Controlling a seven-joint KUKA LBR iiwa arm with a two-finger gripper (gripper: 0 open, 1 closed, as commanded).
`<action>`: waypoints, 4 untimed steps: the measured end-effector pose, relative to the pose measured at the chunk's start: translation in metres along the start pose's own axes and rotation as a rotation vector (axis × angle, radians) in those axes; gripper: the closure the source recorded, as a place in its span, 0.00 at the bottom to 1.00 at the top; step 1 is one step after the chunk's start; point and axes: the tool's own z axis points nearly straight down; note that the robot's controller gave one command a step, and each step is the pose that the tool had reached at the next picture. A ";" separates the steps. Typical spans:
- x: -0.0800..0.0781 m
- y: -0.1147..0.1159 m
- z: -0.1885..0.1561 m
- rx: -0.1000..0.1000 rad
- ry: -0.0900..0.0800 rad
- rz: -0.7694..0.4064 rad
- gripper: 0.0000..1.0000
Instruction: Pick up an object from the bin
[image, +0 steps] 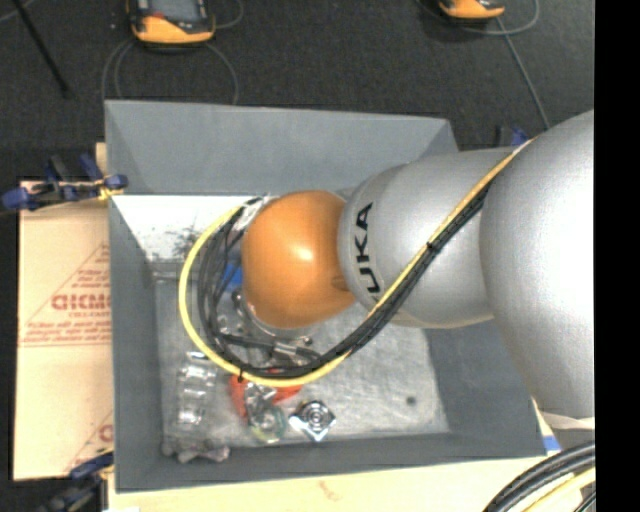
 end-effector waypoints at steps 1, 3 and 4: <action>0.016 -0.048 0.051 0.000 -0.002 0.004 0.00; 0.017 -0.052 0.011 0.003 -0.009 -0.002 1.00; 0.022 -0.026 -0.021 0.001 -0.010 -0.007 1.00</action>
Offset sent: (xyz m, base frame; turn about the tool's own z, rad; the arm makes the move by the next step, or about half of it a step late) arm 0.0090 -0.0466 -0.0492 -0.0019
